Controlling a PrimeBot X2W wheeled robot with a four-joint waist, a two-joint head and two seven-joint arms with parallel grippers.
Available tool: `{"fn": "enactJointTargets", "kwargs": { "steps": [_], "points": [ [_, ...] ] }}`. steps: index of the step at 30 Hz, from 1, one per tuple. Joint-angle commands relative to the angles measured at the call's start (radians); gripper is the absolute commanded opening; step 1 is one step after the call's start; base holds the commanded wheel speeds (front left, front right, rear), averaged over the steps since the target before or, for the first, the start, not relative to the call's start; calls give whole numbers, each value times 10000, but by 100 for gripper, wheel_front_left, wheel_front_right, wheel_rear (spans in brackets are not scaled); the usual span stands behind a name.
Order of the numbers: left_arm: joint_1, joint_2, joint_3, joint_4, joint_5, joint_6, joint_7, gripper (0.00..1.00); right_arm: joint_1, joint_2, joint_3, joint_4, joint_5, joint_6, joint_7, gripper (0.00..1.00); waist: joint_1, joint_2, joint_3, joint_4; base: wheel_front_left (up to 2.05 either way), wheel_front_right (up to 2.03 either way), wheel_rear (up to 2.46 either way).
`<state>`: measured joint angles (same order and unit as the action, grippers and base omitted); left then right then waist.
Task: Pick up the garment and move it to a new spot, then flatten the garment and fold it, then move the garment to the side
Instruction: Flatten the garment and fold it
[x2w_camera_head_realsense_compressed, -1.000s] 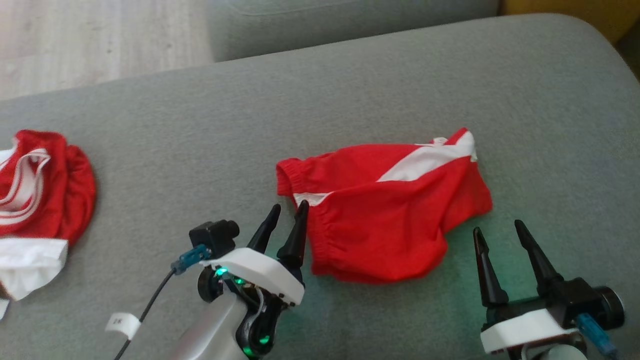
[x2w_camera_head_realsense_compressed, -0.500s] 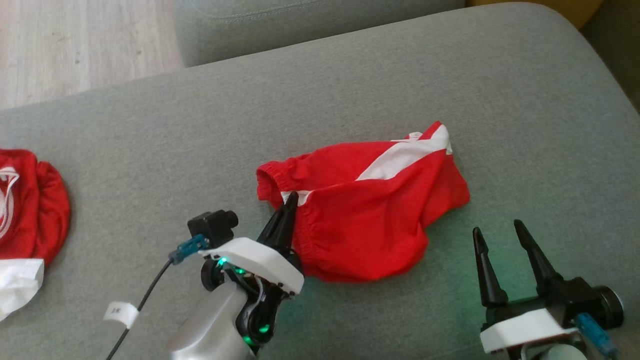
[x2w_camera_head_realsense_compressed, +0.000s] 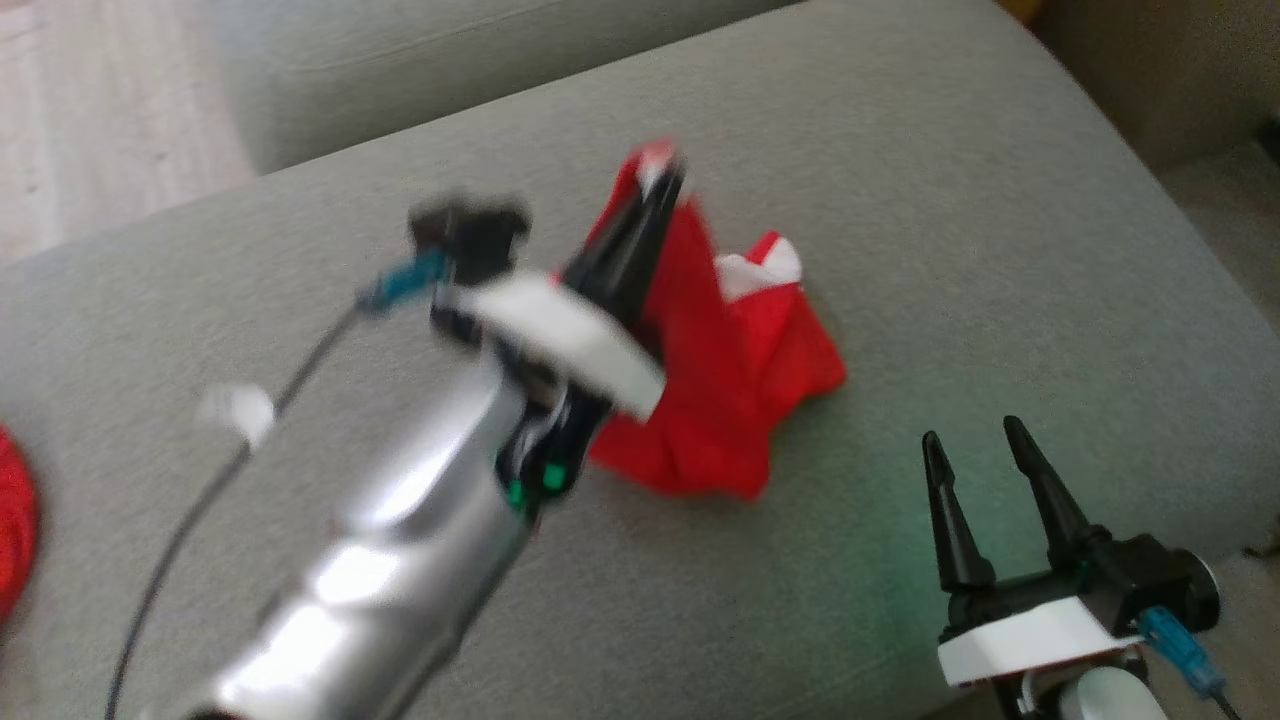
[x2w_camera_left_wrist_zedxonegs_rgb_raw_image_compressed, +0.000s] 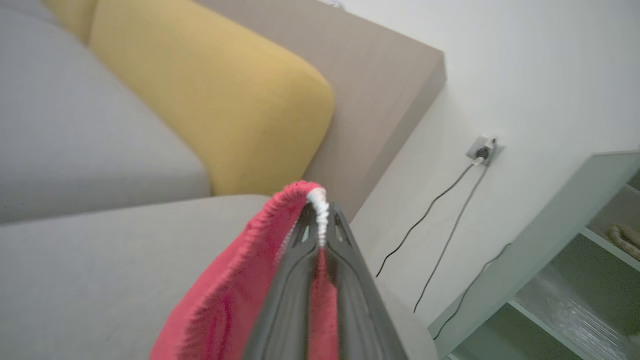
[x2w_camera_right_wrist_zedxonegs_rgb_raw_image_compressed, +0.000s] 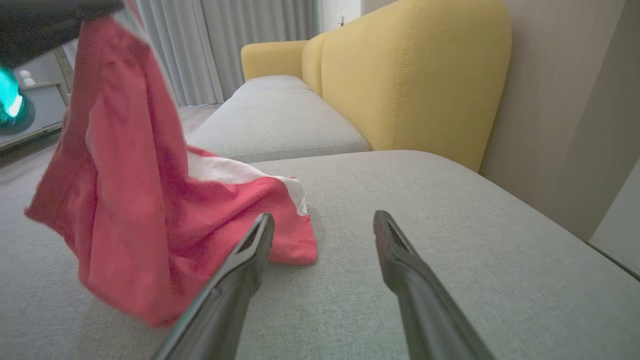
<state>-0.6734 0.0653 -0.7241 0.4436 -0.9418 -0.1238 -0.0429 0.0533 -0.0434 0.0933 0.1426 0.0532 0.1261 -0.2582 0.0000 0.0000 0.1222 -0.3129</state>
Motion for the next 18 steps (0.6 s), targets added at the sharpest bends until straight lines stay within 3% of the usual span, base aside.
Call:
{"fn": "enactJointTargets", "kwargs": {
  "steps": [1,10,15,18],
  "points": [
    [-1301,1,168,-486,128,-51,44,0,-259,-68,352,-347,145,46,-36,100,0,0,29,-442,0,0,0],
    [-4655,-144,-144,-839,-427,-66,-816,0,-282,-68,463,-421,410,46,-36,100,0,0,30,-607,0,0,0],
    [-4323,233,-630,-1011,-614,-67,-916,0,-226,-68,335,-491,399,46,-36,100,0,0,21,-220,0,0,0],
    [-3161,973,-985,-1157,-735,-67,-1018,0,-165,-68,203,-554,331,46,-36,100,0,0,118,275,0,0,0]
  ]
}}
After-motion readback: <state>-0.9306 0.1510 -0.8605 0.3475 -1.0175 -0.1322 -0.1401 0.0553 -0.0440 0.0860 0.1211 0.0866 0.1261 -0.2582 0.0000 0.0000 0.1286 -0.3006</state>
